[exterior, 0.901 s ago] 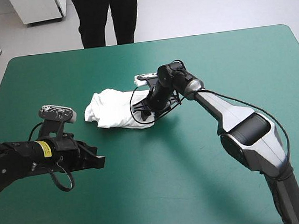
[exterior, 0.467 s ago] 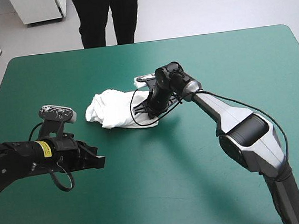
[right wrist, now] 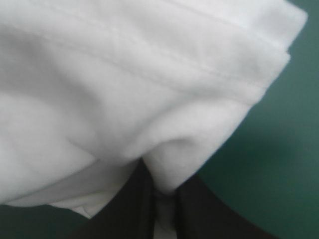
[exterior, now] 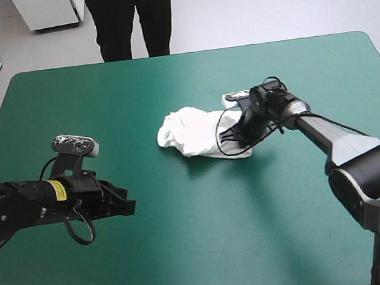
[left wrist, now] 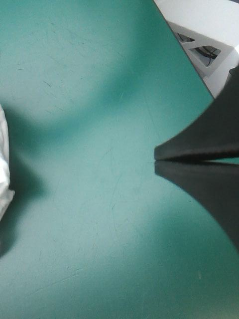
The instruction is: Fold the cloth
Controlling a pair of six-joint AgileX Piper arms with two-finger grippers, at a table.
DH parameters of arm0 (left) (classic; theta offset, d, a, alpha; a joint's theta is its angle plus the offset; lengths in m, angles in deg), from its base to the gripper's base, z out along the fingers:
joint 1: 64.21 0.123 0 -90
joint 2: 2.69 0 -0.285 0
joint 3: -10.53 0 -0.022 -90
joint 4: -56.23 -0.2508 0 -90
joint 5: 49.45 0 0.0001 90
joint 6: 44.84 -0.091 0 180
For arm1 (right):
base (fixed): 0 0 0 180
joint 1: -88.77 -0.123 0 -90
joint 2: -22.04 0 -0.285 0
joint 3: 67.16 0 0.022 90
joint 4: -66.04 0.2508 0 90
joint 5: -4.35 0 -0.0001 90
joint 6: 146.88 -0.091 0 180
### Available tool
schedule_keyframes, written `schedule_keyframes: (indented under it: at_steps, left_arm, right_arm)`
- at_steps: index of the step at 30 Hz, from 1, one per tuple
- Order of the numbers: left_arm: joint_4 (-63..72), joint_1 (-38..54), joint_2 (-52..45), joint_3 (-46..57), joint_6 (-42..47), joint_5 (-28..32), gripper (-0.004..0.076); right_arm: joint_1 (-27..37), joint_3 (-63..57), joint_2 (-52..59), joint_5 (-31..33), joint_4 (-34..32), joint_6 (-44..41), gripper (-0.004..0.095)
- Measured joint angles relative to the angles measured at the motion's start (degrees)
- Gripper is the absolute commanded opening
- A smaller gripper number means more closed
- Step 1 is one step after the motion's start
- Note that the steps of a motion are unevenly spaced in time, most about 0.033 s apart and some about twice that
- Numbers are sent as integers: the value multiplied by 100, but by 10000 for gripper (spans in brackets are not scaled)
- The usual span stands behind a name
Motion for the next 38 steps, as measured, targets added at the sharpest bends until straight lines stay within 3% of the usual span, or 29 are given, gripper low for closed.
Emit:
schedule_keyframes:
  at_steps: [10,24,35,38]
  left_arm:
    - [0,0,0,0,0,0,-10]
    - [27,0,0,0,-5,0,-10]
    - [27,0,0,0,-24,0,-10]
    - [27,0,0,0,-24,0,-10]
  right_arm:
    - [1471,-1854,1162,-723,-95,277,-17]
    - [3842,-2998,2177,-916,-435,647,-18]
    - [4573,-3046,2279,-987,-457,672,-15]
    - [4599,-3051,2279,-990,-464,710,95]
